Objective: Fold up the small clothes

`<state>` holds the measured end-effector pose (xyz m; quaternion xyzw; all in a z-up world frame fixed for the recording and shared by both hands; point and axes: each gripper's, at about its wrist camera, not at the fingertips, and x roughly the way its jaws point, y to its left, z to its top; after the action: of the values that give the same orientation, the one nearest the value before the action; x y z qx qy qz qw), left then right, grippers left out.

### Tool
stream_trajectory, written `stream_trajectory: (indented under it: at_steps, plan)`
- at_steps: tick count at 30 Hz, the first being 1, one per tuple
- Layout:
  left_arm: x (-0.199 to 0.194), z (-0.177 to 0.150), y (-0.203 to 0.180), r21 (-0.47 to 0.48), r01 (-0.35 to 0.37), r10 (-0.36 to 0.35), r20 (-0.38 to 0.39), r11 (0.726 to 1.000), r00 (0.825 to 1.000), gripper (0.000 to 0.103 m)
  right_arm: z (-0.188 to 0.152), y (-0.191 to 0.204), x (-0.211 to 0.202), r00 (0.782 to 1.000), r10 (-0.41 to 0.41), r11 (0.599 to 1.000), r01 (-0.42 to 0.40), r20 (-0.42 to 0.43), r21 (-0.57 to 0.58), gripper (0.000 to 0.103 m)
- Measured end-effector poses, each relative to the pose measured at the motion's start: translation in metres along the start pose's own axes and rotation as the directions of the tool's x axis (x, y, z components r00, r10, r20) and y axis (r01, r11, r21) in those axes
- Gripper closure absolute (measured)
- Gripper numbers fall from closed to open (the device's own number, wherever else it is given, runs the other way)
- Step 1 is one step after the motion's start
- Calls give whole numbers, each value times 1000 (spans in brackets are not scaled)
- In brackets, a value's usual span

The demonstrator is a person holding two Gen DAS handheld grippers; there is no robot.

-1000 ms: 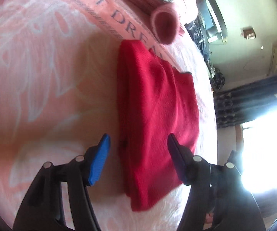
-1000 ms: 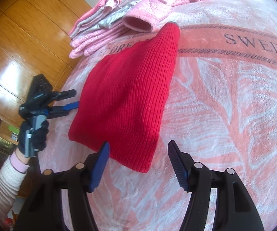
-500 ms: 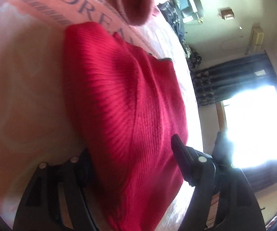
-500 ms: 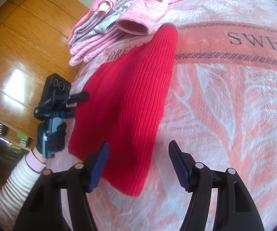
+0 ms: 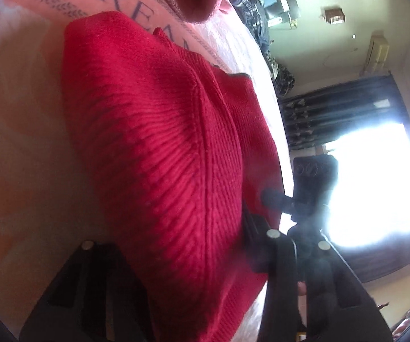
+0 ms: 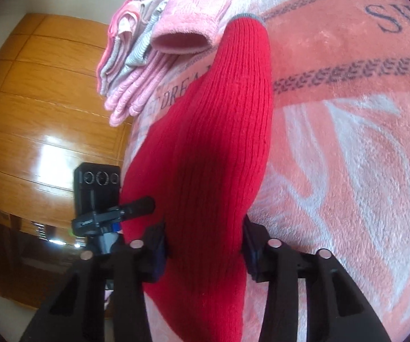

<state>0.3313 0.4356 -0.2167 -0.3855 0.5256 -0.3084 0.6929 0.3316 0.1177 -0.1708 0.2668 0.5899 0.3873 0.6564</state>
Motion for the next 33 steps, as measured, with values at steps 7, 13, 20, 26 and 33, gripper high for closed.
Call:
stream_trajectory:
  at_steps: [7, 13, 20, 26, 33]
  plan:
    - [15, -14, -50, -11, 35, -35, -10, 999, 999, 68, -19, 19, -60, 999, -34, 999, 36, 41, -41, 67]
    - [61, -33, -109, -28, 91, -93, -65, 995, 994, 68, -42, 21, -138, 992, -102, 994, 105, 71, -31, 67]
    - [135, -68, -135, -50, 76, -84, -185, 996, 979, 68, -97, -20, -190, 983, -166, 986, 163, 84, 39, 66]
    - [179, -90, -110, -30, 7, -13, -192, 1000, 981, 61, -133, -89, -167, 978, -184, 977, 171, 94, 128, 59]
    - [168, -100, -126, 36, -41, 45, -144, 999, 989, 49, -151, -80, -178, 979, -150, 986, 139, 138, 92, 45]
